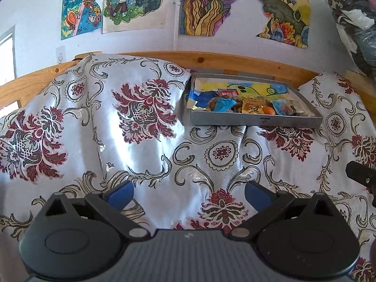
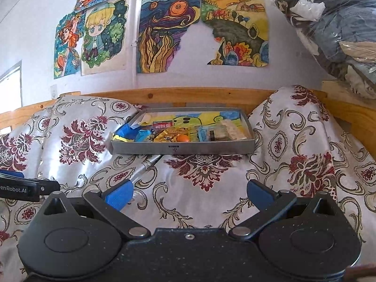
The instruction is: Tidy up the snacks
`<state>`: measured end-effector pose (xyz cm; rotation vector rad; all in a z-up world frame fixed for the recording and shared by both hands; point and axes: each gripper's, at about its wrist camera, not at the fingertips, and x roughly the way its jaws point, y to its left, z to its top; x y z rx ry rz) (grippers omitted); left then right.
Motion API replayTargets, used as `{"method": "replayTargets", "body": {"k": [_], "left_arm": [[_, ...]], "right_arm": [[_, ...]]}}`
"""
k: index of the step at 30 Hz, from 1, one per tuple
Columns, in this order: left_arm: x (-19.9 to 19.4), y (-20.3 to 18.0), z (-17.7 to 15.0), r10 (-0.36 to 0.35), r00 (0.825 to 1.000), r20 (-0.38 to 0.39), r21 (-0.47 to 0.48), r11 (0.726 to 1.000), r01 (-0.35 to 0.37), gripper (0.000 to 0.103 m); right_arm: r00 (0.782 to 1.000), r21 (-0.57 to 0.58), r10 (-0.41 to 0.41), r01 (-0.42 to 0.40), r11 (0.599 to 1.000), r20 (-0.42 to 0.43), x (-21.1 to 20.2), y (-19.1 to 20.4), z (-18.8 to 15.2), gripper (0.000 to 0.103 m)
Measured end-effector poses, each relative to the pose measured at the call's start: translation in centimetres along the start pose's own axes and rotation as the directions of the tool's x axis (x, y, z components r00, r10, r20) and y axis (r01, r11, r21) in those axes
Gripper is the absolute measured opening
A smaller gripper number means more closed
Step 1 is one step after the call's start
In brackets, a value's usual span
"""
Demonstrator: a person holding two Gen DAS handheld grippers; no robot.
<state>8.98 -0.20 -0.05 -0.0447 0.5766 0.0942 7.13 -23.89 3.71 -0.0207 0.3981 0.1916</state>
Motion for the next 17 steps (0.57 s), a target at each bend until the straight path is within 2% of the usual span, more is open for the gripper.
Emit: {"method": "replayTargets", "body": {"k": [17], "left_arm": [[0.11, 0.16, -0.25, -0.001, 1.0, -0.012, -0.006, 1.0, 0.001, 0.102]], "right_arm": [[1.0, 0.0, 0.005, -0.005, 1.0, -0.006, 0.08, 0.12, -0.11, 0.102]]}}
